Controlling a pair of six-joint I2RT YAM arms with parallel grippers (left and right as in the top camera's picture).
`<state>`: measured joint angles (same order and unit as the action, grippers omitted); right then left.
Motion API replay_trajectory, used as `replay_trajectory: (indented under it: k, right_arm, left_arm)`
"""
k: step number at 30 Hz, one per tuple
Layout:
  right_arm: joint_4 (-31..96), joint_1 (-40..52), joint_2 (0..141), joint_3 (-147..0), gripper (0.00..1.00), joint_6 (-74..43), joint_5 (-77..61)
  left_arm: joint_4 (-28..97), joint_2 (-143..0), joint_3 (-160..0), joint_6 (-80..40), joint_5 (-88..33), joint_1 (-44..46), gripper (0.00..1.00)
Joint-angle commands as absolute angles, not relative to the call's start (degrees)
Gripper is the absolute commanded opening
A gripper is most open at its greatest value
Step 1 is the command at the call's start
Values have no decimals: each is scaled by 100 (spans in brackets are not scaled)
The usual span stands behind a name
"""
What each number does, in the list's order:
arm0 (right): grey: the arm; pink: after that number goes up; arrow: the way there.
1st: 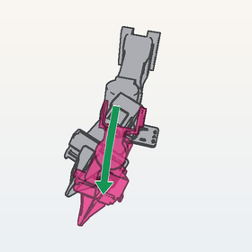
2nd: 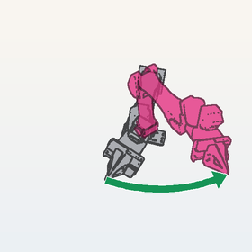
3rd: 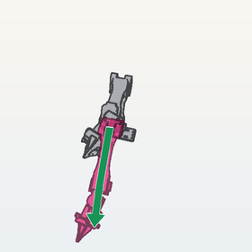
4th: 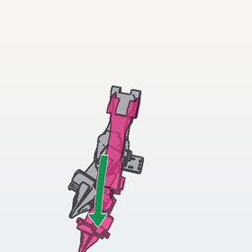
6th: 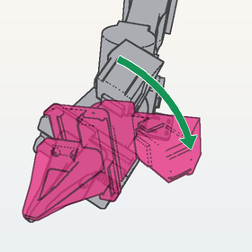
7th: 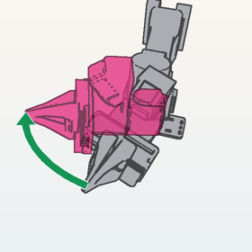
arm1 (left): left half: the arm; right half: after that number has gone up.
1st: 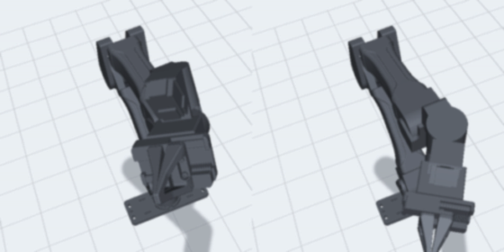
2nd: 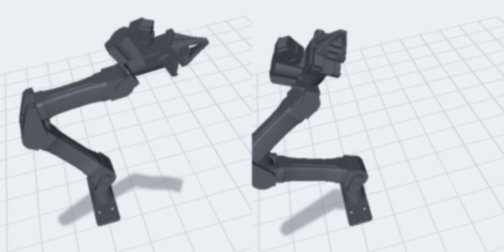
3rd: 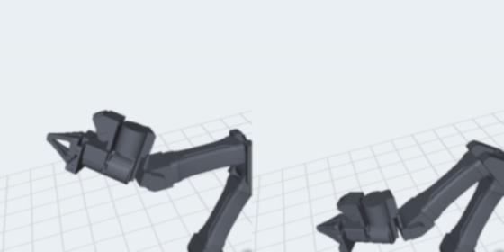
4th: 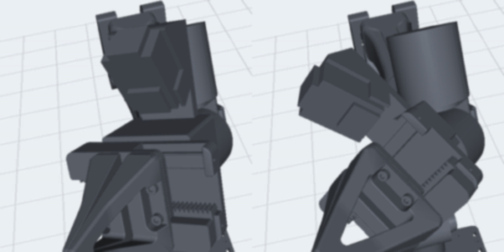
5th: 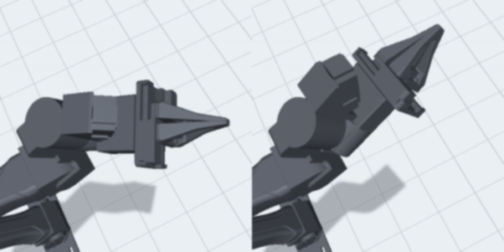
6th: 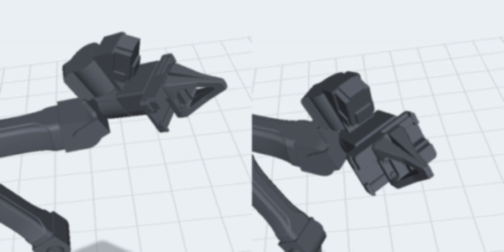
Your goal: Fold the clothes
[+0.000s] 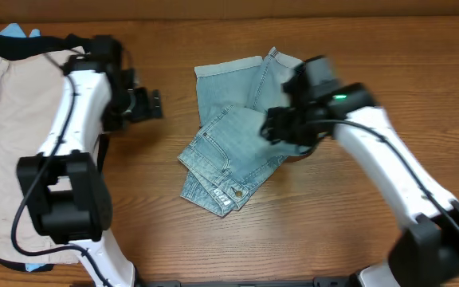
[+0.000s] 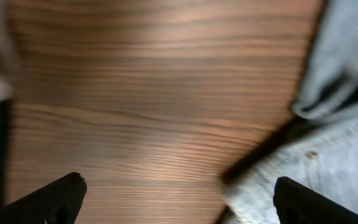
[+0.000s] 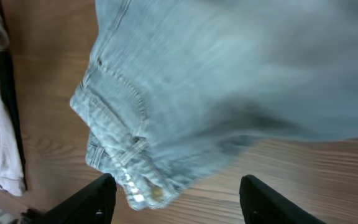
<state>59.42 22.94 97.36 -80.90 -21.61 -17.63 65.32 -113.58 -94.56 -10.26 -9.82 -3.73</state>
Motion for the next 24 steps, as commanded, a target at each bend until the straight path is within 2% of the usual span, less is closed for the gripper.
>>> replay_trajectory:
  k: [1, 6, 12, 17, 24]
  right_arm:
    - [5824, 2744, 10191, -8169, 67, -2915, -1660]
    - [5717, 3188, 10910, -8169, 68, -3188, -1682]
    - [5736, 3288, 11386, -8169, 68, -3328, -1874]
    - [5944, 3144, 11526, -8169, 68, -3299, -1859]
    - [6552, 2578, 11625, -8128, 68, -2764, -1129]
  left_arm:
    - [6558, -11153, -9476, -698, -1002, -574, 100]
    - [6556, -11153, -9476, -464, -864, -716, 100]
    - [6552, -11155, -9476, -425, -794, -701, 100]
    - [6598, -11155, -9476, -145, -794, -698, 100]
    - [6569, -11155, -9476, -117, -862, -646, 100]
